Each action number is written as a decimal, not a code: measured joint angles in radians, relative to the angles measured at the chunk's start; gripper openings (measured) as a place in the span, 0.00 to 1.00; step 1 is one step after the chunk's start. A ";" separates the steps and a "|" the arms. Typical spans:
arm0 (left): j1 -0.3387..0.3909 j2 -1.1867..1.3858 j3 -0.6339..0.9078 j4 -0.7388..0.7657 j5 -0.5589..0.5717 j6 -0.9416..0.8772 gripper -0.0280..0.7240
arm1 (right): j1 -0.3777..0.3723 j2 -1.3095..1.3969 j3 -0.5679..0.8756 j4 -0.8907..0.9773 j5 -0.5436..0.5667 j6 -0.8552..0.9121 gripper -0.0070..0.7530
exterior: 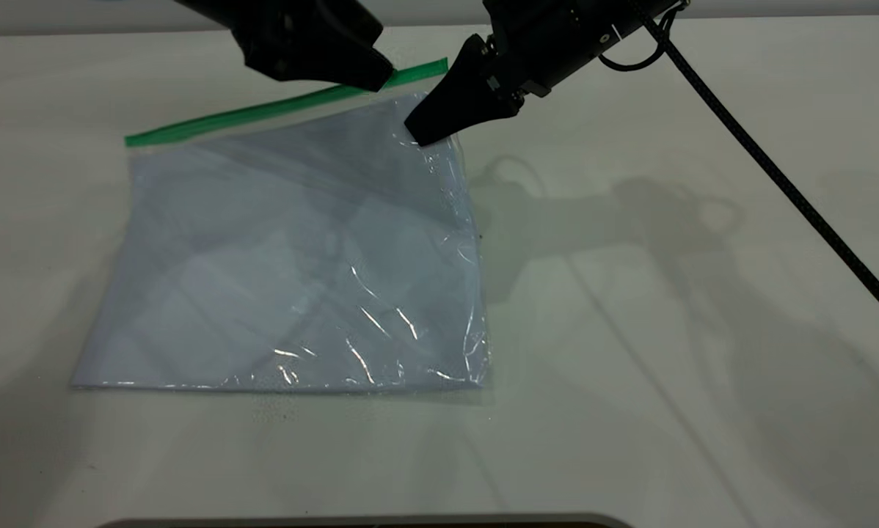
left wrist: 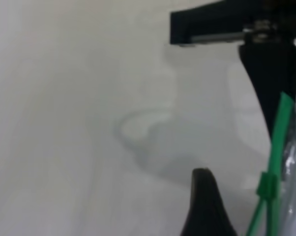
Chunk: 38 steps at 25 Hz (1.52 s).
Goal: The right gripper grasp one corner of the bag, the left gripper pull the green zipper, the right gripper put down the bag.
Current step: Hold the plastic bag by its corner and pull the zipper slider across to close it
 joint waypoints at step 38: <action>-0.002 0.067 -0.006 -0.036 0.102 0.005 0.09 | 0.015 -0.001 -0.001 -0.010 -0.003 0.046 0.05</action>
